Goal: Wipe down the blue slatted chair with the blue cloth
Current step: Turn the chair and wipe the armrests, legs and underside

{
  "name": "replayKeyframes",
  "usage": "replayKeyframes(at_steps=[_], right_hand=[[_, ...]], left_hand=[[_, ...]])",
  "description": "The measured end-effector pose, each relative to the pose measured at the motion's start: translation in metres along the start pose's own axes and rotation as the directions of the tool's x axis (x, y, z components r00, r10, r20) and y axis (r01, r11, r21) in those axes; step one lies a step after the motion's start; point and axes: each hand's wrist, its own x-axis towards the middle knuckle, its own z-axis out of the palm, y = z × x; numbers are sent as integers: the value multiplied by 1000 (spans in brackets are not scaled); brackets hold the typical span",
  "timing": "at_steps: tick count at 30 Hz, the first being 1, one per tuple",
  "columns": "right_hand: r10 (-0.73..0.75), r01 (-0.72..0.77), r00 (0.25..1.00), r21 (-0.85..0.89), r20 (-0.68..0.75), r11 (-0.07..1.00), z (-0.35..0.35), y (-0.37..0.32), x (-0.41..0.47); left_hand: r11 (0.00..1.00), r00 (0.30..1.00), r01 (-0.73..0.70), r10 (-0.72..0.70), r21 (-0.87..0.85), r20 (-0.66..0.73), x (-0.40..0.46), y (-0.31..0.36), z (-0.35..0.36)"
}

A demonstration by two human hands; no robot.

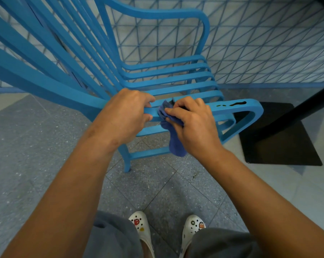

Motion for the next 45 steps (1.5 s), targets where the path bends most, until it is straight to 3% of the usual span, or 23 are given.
replayKeyframes(at_steps=[5,9,13,22,30,39,45], right_hand=[[-64,63,997,26,41,998,-6,6,1],[23,-23,999,-15,24,1000,-24,41,-4],[86,-86,996,-22,8,996,-19,34,-5],[-63,64,998,-21,19,998,-6,10,-1],[80,-80,997,-48,-1,996,-24,39,-8],[-79,79,997,-61,7,995,-7,9,-7],[35,-38,999,-82,-31,996,-29,42,-16]], left_hand=[[1000,1000,-2,2,0,-5,-2,1,-2],[1000,1000,7,-7,-4,-1,-3,1,-2],[1000,1000,15,-15,-5,4,-3,2,-3],[1000,1000,8,-8,-13,-8,-2,1,-1],[1000,1000,10,-10,-15,-19,-3,1,0],[999,999,34,-35,-11,-36,-1,5,3],[999,999,37,-37,-34,-24,5,9,10]])
